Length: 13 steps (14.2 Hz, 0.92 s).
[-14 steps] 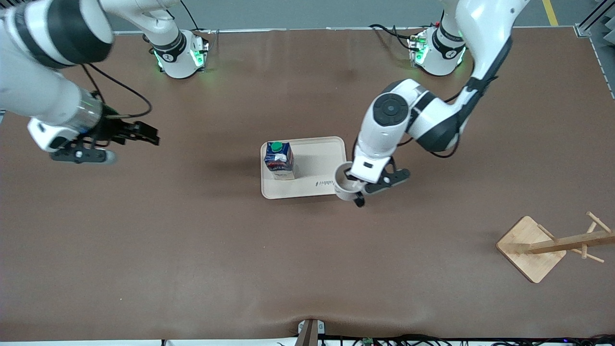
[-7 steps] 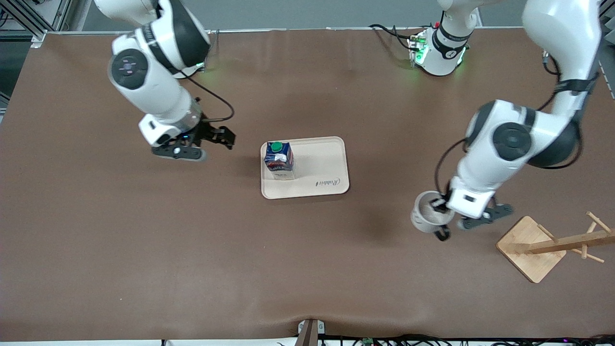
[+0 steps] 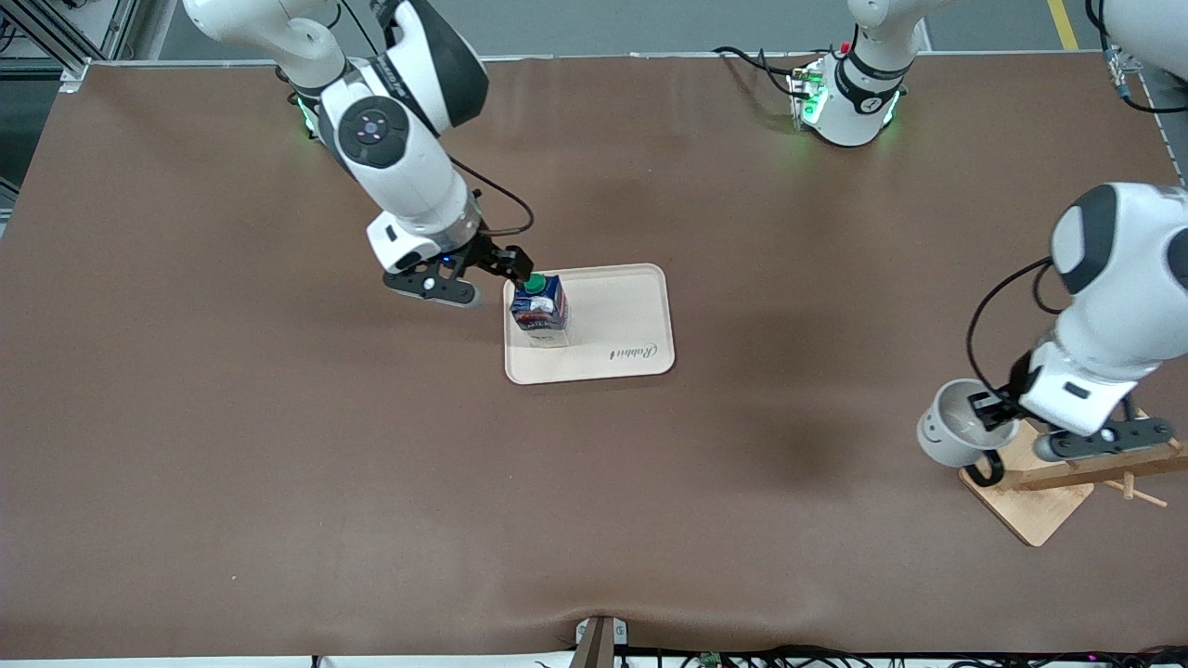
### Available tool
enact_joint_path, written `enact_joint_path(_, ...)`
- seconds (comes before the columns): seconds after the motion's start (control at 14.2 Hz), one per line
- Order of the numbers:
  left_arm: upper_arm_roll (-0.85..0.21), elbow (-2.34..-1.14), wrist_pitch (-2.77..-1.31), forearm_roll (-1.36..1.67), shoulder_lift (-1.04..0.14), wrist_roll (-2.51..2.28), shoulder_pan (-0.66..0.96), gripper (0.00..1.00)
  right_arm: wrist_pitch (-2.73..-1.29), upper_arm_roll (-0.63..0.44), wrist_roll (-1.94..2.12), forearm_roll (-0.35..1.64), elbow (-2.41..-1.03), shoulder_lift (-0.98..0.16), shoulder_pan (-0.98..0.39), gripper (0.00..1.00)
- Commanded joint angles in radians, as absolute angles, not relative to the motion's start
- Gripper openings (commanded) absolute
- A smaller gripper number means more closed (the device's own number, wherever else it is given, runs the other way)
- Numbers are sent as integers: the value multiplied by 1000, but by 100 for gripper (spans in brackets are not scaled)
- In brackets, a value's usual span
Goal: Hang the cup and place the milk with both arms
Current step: 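Carry the mug to the wooden stand while the right gripper grasps the milk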
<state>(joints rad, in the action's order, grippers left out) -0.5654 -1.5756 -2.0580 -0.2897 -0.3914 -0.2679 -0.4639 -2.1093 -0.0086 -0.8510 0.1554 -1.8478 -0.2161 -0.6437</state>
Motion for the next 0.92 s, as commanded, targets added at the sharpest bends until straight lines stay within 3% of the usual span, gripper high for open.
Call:
enact_joint_path(0.0, -575, -1513, -1976, -224, -379, -105, -521, 0, -2111, -20, -905, 169, -1763, -305, -681, 100)
enact_joint_path(0.71, -575, -1489, -1930, -164, -376, 135, -649, 0, -2187, -21, -894, 114, -1755, -394, -695, 100)
enact_joint_path(0.85, -571, -1489, -1930, -163, -377, 172, -660, 0, -2187, -20, -902, 114, -1752, -393, -710, 61)
